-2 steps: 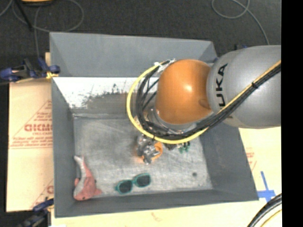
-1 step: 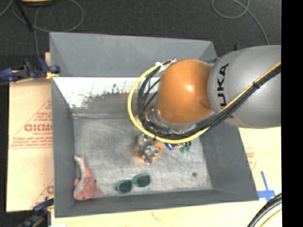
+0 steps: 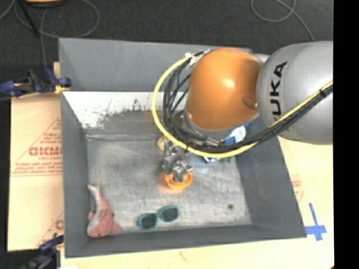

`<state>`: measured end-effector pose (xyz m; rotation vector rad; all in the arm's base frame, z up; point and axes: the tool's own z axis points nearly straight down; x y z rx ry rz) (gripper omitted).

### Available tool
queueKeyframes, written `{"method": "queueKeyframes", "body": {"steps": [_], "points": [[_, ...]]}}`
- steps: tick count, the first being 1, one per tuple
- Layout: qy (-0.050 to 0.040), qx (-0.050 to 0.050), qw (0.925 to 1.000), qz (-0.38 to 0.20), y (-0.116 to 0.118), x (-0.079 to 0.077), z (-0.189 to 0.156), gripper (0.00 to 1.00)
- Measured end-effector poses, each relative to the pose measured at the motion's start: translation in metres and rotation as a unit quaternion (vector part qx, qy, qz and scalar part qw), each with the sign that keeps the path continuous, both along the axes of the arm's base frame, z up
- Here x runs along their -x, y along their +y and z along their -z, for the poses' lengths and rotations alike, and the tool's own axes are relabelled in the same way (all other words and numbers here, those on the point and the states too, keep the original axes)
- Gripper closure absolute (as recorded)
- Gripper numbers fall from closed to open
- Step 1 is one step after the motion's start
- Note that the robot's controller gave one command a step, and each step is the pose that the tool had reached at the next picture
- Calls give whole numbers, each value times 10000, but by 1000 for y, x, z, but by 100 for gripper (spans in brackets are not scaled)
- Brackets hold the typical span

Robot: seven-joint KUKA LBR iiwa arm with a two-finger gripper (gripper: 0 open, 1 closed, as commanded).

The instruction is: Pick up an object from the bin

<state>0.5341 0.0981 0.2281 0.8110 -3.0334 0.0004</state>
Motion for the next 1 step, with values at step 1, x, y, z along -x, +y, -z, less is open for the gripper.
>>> {"method": "queueKeyframes", "body": {"steps": [1], "points": [[-10,-7,9988,-494,-6,9,-52,100]]}}
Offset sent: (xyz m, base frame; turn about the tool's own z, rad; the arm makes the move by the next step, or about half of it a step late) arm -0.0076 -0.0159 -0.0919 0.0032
